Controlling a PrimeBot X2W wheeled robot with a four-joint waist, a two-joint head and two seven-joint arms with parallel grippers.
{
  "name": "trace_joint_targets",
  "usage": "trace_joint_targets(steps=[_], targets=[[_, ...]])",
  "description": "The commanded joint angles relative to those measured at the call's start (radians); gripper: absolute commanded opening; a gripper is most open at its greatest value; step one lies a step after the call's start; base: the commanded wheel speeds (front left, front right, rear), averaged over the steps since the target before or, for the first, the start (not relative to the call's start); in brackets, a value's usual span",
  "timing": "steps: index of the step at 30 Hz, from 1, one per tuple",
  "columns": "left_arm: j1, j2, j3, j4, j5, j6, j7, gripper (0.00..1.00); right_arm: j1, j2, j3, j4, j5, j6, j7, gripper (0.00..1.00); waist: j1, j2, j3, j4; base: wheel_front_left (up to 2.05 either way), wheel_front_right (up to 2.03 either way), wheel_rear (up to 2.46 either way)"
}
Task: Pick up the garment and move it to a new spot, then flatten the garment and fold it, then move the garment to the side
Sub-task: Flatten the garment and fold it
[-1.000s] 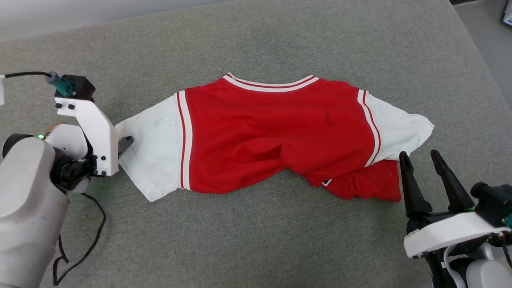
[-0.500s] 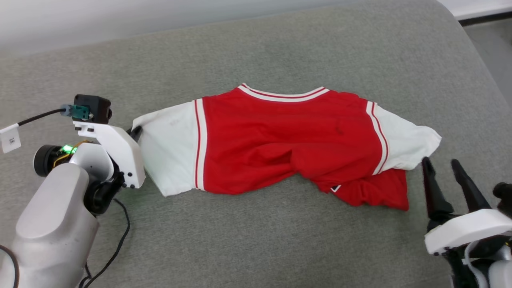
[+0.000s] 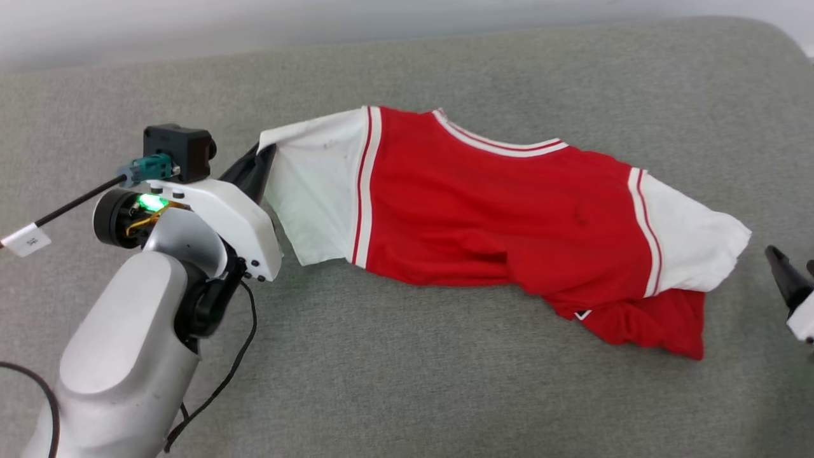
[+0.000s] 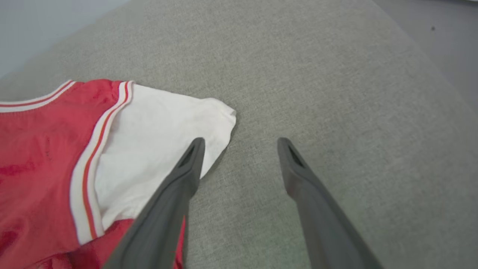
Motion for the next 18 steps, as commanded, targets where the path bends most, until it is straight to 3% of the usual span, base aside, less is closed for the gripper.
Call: trace_joint_targets(steps=[1, 9, 16, 17, 18], targets=[[0.001, 0.002, -0.004, -0.030, 0.008, 0.007, 0.003, 0.00, -0.046, -0.018, 0.008, 0.034, 0.011, -0.001, 0.047, 1.00, 0.0000, -0.0001, 0.034, 0.029, 0.00, 0.00, 0.00], [-0.024, 0.013, -0.015, -0.145, 0.028, 0.021, 0.013, 0.00, -0.208, -0.074, 0.047, 0.176, 0.004, -0.001, 0.197, 1.00, 0.0000, -0.0001, 0.121, 0.080, 0.00, 0.00, 0.00], [-0.006, 0.026, -0.015, -0.168, 0.029, 0.028, 0.009, 0.00, -0.218, -0.019, 0.082, 0.319, 0.010, -0.001, 0.297, 1.00, 0.0000, -0.0001, 0.142, 0.088, 0.00, 0.00, 0.00], [-0.004, 0.027, -0.015, -0.169, 0.028, 0.028, 0.005, 0.00, -0.216, -0.012, 0.087, 0.332, 0.013, 0.000, 0.310, 0.43, 0.0000, -0.0001, 0.142, 0.088, 0.00, 0.00, 0.00], [-0.002, 0.028, -0.014, -0.170, 0.027, 0.028, 0.003, 0.00, -0.215, -0.008, 0.092, 0.342, 0.014, 0.000, 0.320, 0.24, 0.0000, -0.0001, 0.141, 0.088, 0.00, 0.00, 0.00]])
